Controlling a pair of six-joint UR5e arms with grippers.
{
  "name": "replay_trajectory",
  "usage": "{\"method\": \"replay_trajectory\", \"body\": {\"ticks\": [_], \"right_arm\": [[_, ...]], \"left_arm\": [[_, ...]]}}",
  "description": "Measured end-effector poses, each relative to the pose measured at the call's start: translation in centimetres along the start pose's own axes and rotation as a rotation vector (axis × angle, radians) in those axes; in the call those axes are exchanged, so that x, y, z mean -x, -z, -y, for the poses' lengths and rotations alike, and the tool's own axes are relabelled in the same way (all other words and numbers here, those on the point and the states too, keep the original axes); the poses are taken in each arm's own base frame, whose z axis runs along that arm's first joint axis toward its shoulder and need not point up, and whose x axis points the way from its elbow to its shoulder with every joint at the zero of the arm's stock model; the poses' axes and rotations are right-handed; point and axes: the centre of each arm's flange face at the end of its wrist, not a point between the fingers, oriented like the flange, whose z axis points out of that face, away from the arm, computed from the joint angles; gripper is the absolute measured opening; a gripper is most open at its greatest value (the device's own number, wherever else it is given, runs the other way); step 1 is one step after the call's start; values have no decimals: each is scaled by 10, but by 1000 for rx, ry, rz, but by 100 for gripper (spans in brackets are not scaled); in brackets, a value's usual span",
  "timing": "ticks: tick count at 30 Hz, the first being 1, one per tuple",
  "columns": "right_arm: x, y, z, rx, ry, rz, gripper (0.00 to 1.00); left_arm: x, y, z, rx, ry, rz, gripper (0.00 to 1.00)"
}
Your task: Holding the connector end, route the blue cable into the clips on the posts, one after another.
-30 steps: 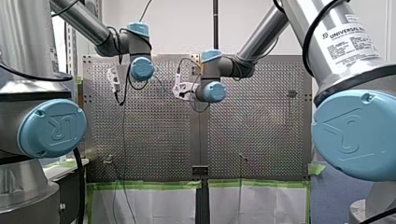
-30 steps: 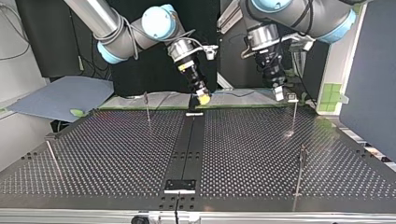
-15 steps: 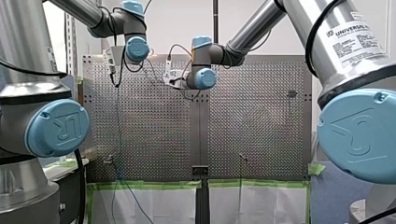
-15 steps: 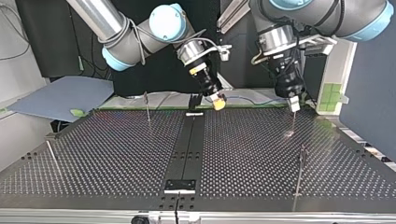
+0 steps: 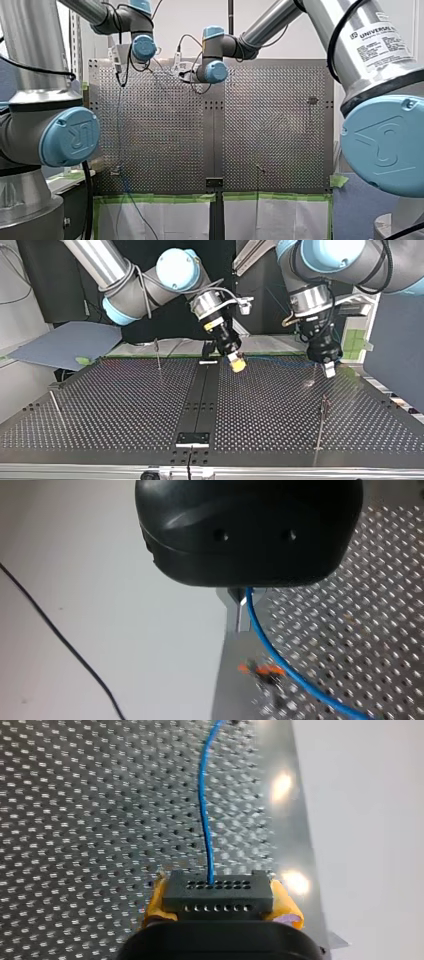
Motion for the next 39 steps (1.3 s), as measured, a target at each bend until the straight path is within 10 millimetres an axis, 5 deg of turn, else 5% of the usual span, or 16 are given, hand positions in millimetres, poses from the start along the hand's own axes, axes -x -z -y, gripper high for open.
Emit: {"method": "replay_trajectory", "body": {"ticks": [8, 16, 30, 39], "right_arm": [[-31, -16, 3, -11, -5, -65, 0], [-63, -33, 8, -27, -10, -130, 0], [-44, -58, 10, -32, -14, -110, 0], [-32, -61, 6, -26, -23, -96, 0]], "left_arm": [[11, -17, -19, -3, -5, 18, 0], [-8, -44, -36, 0, -39, -20, 0], [-27, -73, -48, -60, -30, -50, 0], [-16, -88, -49, -74, -12, -27, 0]]}}
